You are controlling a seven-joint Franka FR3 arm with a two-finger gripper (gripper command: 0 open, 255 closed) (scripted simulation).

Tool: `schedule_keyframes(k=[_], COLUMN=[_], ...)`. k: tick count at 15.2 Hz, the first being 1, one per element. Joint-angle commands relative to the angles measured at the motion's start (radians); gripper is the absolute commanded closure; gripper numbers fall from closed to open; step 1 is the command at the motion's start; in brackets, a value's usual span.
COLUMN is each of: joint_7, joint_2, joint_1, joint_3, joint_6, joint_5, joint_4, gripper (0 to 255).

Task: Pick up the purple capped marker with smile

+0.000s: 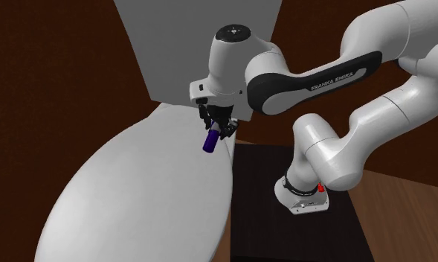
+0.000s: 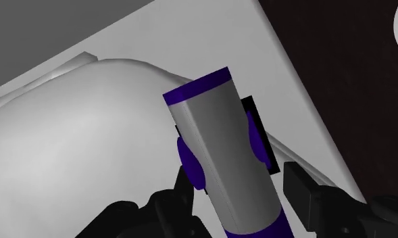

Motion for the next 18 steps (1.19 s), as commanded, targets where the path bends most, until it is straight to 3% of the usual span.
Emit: schedule_keyframes(k=[1, 4, 18], joint_7=[0.001, 0.0, -0.019], joint_2=[0.006, 0.007, 0.001], joint_1=[-0.001, 0.0, 0.021], joint_3=[-0.003, -0.002, 0.045], joint_6=[0.005, 0.003, -0.183], joint_5=[-0.003, -0.002, 0.048], joint_4=[-0.006, -0.002, 0.179], gripper=[255, 255, 255])
